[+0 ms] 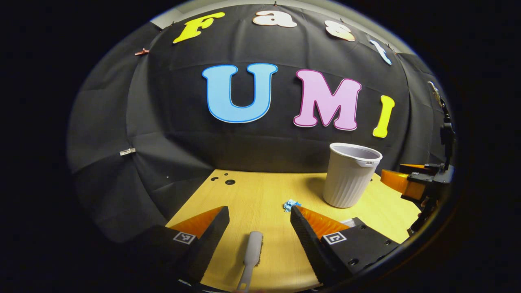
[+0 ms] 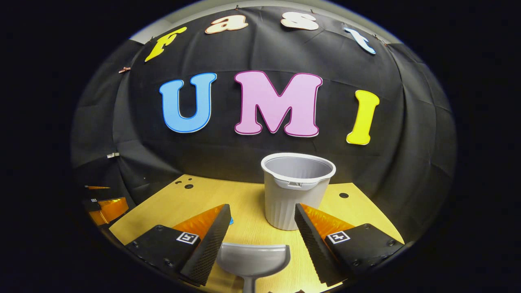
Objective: Pick up the small broom and dustpan from the desktop, sweep the trash into the dustpan with the broom, and then empty the trash into the garbage bin.
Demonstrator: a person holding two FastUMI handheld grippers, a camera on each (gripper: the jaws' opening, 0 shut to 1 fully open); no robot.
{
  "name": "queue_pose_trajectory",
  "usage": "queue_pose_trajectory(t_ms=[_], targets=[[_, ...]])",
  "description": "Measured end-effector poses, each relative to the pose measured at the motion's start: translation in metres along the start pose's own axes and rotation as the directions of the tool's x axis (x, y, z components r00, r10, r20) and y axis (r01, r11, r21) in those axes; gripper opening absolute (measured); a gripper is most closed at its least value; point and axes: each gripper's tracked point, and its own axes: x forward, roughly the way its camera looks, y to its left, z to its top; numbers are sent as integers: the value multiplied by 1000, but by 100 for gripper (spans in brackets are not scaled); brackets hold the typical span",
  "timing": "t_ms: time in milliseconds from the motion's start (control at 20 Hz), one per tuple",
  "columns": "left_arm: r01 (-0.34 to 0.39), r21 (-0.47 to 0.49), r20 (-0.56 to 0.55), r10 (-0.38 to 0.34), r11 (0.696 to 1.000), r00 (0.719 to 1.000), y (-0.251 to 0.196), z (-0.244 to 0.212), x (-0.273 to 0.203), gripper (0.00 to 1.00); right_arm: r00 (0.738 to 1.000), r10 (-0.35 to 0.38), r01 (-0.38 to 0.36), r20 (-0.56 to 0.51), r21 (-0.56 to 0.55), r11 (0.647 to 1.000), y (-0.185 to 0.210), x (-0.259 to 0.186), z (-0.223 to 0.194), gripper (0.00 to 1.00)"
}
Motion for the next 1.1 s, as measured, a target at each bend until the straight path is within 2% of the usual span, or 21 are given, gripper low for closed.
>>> queue_pose_trajectory(t_ms=[150, 300, 450, 550, 650, 850, 1100], targets=[[16, 23, -63, -14, 1000, 998, 2, -16, 6, 98, 1000, -3, 3, -8, 11, 1000, -4, 4, -3, 98], [57, -1, -159, -57, 998, 986, -1, -41, 12, 98, 1000, -6, 6, -22, 12, 1000, -6, 7, -6, 98], [68, 15, -314, -60, 998, 948, 6, -83, 21, 98, 999, -5, 5, -34, 22, 1000, -7, 9, -13, 98], [92, 43, -456, -62, 995, 888, 7, -122, 24, 98, 998, 19, -18, -54, 17, 1000, -3, 8, -23, 98], [116, 72, -544, -58, 991, 837, 10, -149, 22, 98, 996, 38, -37, -76, 20, 999, -1, 8, -32, 98], [151, 118, -656, -37, 981, 754, 18, -185, 24, 98, 995, 47, -47, -87, 3, 999, 1, 8, -40, 98], [188, 141, -769, -12, 972, 639, 26, -221, 30, 96, 996, 23, -24, -87, -11, 1000, -6, 4, -45, 98]])
